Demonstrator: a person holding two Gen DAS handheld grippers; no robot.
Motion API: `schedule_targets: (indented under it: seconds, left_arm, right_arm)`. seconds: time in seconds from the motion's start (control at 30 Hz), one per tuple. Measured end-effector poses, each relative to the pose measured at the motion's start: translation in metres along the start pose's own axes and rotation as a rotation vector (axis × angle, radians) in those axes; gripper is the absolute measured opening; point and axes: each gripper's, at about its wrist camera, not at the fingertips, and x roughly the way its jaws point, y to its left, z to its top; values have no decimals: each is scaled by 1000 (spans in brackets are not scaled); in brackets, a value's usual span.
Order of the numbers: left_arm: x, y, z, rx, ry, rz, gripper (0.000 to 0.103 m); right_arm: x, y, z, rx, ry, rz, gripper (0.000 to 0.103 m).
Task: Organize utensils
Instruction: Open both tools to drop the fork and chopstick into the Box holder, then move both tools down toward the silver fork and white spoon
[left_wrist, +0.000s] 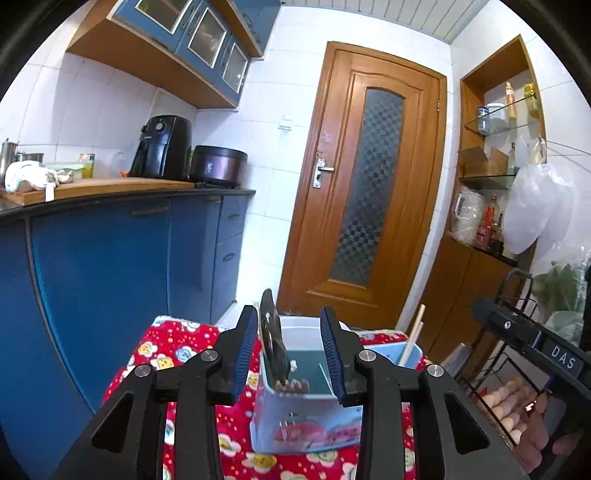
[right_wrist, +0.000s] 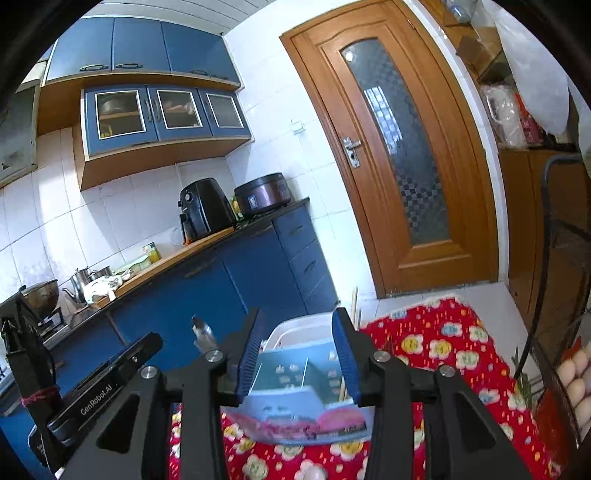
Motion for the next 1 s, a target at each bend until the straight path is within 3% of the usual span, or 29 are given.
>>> schedule_targets:
  seconds: [0.6, 1.0]
  left_arm:
    - [-42, -5, -32, 23, 111, -19, 39]
    - [-39, 3, -63, 0, 226, -4, 39]
  right_arm:
    - [-35, -5, -53, 12, 149, -34, 42]
    - [-35, -9, -88, 6, 257, -48, 42]
